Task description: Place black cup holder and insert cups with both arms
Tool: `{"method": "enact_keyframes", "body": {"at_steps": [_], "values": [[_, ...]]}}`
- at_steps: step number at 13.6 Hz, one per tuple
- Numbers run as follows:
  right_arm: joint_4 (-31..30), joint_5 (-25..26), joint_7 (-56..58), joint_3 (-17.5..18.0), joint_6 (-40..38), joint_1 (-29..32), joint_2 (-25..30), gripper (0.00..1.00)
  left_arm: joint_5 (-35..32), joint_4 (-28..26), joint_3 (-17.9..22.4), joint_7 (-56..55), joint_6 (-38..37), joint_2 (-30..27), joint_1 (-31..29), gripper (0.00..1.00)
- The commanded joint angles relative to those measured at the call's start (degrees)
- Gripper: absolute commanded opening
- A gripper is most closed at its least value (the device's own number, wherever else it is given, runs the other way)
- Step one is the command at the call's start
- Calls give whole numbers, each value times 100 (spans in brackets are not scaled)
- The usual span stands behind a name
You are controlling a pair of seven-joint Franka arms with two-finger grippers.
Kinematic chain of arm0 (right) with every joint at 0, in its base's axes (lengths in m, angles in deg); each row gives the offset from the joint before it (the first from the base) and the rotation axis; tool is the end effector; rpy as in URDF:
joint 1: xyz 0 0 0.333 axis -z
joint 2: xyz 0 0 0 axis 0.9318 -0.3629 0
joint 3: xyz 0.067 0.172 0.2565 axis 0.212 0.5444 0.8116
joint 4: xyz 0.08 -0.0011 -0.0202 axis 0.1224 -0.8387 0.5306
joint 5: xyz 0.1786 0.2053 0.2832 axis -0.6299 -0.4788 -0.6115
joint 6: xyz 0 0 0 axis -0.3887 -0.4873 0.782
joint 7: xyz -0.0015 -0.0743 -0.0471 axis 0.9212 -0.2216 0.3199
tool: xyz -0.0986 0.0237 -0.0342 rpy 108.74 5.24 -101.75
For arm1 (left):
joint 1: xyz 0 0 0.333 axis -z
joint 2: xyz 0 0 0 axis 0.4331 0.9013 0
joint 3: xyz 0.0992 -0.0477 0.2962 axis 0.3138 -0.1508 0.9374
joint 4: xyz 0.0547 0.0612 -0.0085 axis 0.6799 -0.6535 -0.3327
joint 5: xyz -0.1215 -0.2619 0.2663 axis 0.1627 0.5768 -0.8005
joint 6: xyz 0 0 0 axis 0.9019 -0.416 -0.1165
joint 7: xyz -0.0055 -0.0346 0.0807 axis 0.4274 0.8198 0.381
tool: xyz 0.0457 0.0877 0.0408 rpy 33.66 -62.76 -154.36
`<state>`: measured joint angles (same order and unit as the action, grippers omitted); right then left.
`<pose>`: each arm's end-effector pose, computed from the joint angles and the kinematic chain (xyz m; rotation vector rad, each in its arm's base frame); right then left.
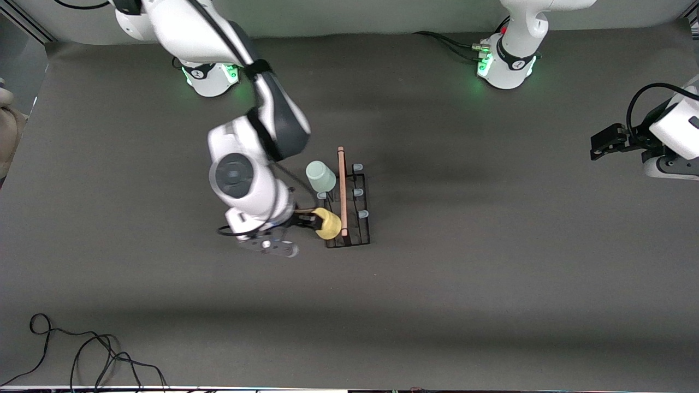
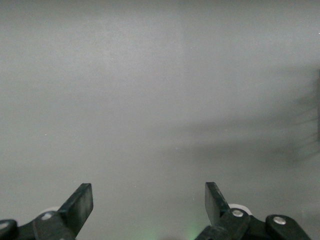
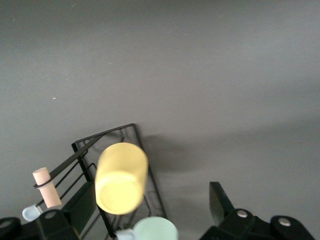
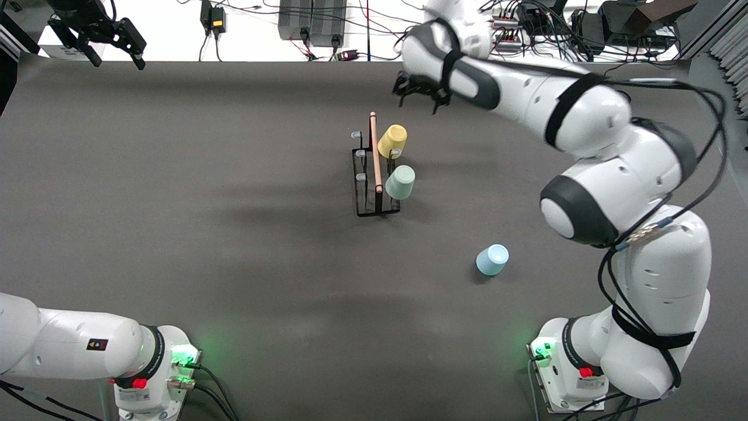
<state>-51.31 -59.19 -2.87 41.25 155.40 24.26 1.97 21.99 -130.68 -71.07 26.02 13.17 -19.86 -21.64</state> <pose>0.6307 0.3273 0.3934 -3.0367 0.3780 0.1119 0.5540 -0.0207 0.5979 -3.1278 0.1392 0.0986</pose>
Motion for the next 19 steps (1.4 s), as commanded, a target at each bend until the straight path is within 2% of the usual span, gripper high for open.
{"method": "enact_keyframes", "body": {"at_steps": [1, 3, 5, 8, 10, 11, 12, 14, 16, 18, 19], "values": [[-238, -14, 297, -147, -470, 236, 800, 100, -79, 6, -21, 31, -66, -69, -16, 100], [-414, 83, 1067, -586, -733, 245, 1161, 100, -79, 6, -21, 22, -66, -69, -16, 100], [-450, 92, 1413, -1130, -1137, 193, 1337, 100, -79, 6, -21, 22, -49, -69, -16, 100], [-468, 92, 1913, -1702, -1639, 201, 1645, 100, -79, 6, -21, 31, -49, -69, -16, 100], [-442, 162, 2012, -1923, -1798, 201, 1812, 100, -88, 6, -21, 31, -40, -69, -16, 100], [-424, 406, 1986, -1784, -1824, 366, 1970, 100, -88, 6, -21, 31, -40, -69, -16, 100], [-433, 661, 1968, -1304, -1833, 716, 2128, 100, -79, 6, -21, 31, -40, -69, -16, 100], [-468, 1022, 1942, 39, -1825, 2005, 2410, 100, -79, 6, -21, 31, -40, -69, -16, 100], [-546, 1391, 1933, 1164, -1825, 3000, 2612, 100, -79, 6, -21, 31, -31, -69, -16, 100], [-1001, 1813, 1933, 2289, -1729, 3984, 3006, 100, -79, 6, -21, 31, -22, -61, -25, 100], [-1300, 1841, 1933, 2895, -1597, 4555, 3191, 100, -79, 6, -21, 31, -22, -61, -16, 100]]}}
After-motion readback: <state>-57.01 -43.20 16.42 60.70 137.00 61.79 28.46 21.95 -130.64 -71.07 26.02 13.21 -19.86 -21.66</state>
